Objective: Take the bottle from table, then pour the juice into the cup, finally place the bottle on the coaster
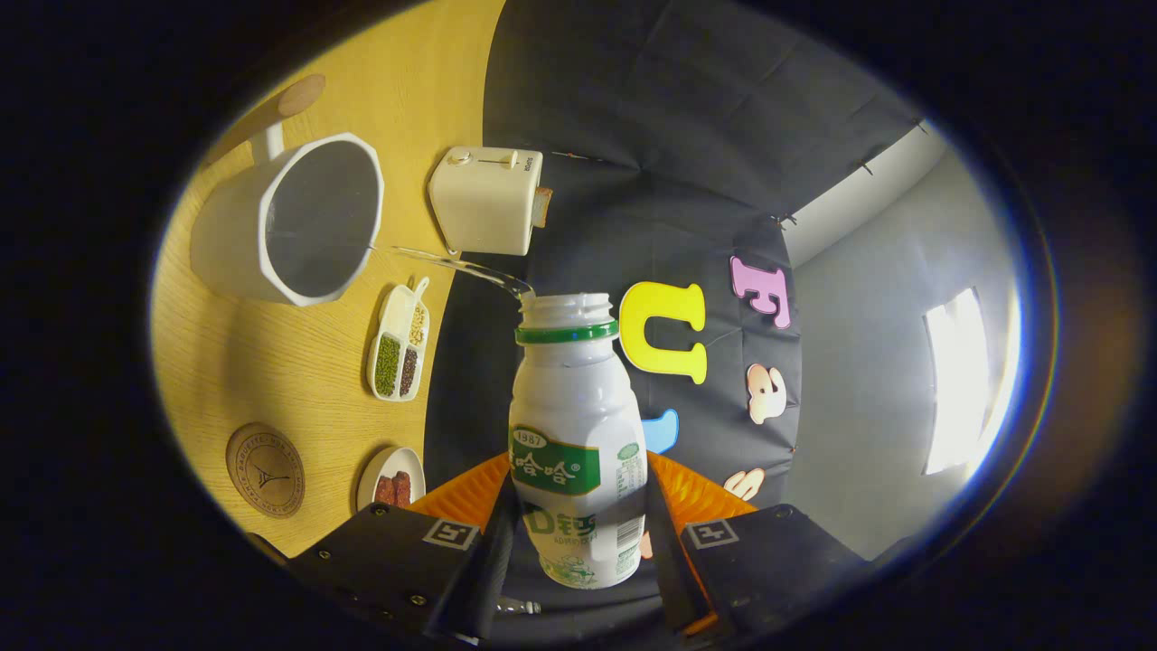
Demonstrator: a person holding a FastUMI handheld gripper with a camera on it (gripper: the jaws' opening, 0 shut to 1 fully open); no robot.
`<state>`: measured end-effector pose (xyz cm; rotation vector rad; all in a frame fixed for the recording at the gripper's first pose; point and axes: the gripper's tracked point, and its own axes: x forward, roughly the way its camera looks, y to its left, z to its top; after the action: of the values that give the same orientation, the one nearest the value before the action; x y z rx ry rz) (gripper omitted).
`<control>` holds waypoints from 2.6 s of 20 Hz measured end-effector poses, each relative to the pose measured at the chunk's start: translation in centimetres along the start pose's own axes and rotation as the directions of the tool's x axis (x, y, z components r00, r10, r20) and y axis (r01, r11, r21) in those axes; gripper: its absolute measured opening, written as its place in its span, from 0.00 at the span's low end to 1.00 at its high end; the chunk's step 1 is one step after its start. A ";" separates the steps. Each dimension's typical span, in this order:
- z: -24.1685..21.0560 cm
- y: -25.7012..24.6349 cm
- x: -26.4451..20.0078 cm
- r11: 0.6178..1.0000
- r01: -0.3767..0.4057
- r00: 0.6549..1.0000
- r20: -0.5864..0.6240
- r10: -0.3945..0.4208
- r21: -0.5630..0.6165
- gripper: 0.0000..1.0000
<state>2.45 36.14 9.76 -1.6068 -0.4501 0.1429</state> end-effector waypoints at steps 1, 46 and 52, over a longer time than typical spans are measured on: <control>0.1 -0.1 0.1 1.000 0.001 1.000 0.001 -0.001 -0.003 0.69; 1.8 -1.5 -0.2 0.980 0.093 0.994 0.080 -0.080 -0.177 0.69; 2.3 -1.5 -0.4 0.970 0.114 0.990 0.104 -0.094 -0.214 0.68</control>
<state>1.00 38.17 10.99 -1.7938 -0.6397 0.0908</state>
